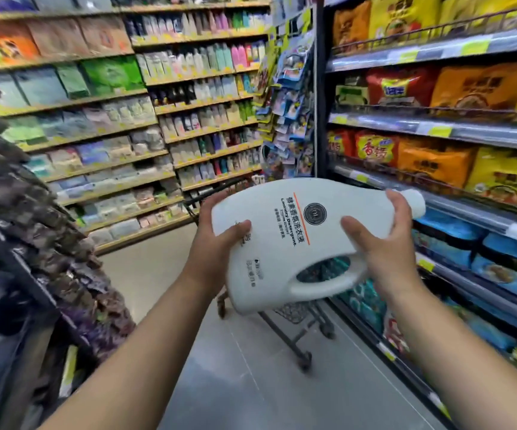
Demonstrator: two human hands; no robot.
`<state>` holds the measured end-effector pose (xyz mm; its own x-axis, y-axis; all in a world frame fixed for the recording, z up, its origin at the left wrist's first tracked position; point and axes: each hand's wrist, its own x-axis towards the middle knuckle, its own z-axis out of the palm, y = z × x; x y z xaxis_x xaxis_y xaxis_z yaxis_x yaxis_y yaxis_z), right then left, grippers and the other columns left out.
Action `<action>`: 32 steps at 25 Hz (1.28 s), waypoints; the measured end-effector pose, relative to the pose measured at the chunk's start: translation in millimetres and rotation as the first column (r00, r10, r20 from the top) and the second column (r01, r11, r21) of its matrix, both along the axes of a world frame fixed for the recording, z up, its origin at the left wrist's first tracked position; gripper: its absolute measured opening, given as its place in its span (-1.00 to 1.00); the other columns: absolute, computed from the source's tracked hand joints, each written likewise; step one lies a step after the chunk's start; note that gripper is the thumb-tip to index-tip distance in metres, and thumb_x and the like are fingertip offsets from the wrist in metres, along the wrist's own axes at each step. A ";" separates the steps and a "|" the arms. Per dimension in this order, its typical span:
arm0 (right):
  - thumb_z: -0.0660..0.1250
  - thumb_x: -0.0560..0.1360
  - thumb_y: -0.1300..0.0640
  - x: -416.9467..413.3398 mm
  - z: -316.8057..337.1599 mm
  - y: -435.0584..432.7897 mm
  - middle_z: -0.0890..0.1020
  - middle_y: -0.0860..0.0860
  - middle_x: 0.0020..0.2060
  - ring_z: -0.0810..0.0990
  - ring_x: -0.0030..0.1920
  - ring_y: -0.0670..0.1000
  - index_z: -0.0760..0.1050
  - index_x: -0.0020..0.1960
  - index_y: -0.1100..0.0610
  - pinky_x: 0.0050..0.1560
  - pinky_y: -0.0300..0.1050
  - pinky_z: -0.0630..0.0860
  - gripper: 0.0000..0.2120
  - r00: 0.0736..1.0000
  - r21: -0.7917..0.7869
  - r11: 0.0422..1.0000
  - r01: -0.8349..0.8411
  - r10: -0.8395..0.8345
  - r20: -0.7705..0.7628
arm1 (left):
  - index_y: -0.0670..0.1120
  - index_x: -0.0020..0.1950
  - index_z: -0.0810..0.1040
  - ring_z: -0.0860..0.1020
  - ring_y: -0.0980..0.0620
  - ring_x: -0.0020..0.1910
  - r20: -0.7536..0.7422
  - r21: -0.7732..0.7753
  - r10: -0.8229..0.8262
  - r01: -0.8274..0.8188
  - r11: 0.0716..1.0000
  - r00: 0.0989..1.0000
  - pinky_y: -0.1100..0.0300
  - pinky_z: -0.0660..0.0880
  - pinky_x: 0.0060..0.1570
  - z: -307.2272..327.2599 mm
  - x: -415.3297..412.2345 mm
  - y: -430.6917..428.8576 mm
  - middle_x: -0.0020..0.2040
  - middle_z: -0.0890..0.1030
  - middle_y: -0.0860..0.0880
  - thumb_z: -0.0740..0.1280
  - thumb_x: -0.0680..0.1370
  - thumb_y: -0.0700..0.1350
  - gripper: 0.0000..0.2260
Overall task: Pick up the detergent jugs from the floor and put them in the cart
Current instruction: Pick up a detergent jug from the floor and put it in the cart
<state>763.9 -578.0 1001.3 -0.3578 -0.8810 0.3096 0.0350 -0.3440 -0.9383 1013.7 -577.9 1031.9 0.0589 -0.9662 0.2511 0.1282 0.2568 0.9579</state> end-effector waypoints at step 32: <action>0.57 0.31 -0.01 157.9 -295.8 -572.8 0.48 -0.07 0.21 0.47 0.25 0.03 0.26 0.34 -0.27 0.31 0.10 0.40 -0.27 0.906 0.678 0.687 0.260 -0.416 0.075 | 0.13 0.18 0.44 0.59 -0.08 -0.12 0.179 0.667 -0.386 0.177 0.723 0.905 0.08 0.58 -0.29 -271.6 114.4 -694.0 0.04 0.57 -0.07 0.45 0.36 -0.16 -0.55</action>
